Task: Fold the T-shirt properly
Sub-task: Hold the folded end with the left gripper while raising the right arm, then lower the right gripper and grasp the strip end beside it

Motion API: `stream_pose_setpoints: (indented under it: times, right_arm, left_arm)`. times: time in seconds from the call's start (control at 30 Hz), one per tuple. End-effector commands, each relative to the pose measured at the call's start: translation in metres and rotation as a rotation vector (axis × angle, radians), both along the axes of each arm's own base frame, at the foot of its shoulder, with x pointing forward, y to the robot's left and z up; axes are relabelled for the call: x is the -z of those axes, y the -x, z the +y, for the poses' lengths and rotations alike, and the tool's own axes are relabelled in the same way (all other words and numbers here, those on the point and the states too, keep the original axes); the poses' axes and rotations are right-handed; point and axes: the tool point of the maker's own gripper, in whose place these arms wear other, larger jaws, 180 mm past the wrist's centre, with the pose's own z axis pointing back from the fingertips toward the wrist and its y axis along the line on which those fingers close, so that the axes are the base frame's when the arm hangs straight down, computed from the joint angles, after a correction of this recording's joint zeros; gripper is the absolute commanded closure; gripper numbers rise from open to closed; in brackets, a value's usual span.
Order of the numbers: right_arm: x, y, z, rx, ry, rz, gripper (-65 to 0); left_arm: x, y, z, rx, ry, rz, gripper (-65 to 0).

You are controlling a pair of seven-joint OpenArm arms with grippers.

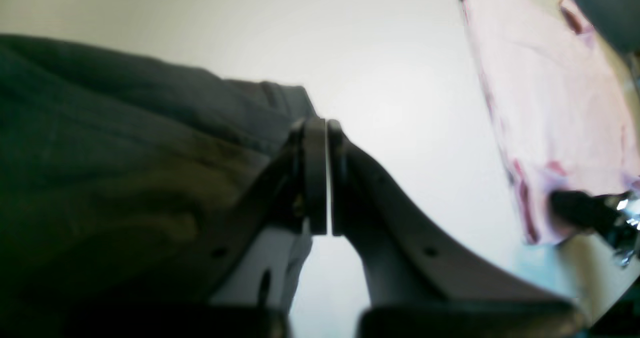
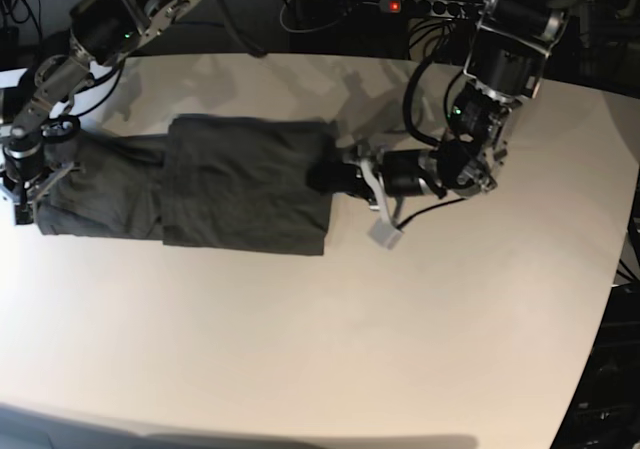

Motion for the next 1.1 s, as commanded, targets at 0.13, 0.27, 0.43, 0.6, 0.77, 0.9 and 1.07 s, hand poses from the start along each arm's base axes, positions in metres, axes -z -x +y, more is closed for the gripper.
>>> stream_pose_setpoints:
  times: [0.13, 0.27, 0.43, 0.6, 0.77, 0.9, 1.07]
  right_arm:
    - [-0.023, -0.015, -0.012, 0.030, -0.003, -0.041, -0.6]
    - [-0.025, -0.021, -0.019, 0.115, -0.061, -0.007, -0.9]
    - [-0.036, -0.014, -0.033, 0.216, -0.088, 0.054, -0.9]
    - [-0.048, -0.014, -0.044, 0.289, -0.097, 0.102, -0.9]
    - [-0.048, -0.009, -0.051, 0.337, -0.109, 0.158, -1.2]
    - [-0.048, -0.009, -0.050, 0.349, -0.121, 0.170, -12.5]
    - [-0.047, -0.005, -0.050, 0.382, -0.139, 0.214, -29.6]
  left_arm:
    - [0.016, 0.003, 0.019, -0.008, -0.087, 0.046, -2.3]
    - [0.016, 0.003, 0.018, -0.010, -0.086, 0.044, -2.3]
    - [0.016, 0.003, 0.018, -0.009, -0.084, 0.044, -2.3]
    - [0.016, 0.002, 0.018, -0.013, -0.085, 0.044, -2.3]
    - [0.016, 0.002, 0.018, -0.013, -0.085, 0.045, -2.3]
    - [0.017, 0.002, 0.019, -0.015, -0.085, 0.047, -2.3]
    - [0.017, 0.002, 0.019, -0.015, -0.085, 0.047, -2.3]
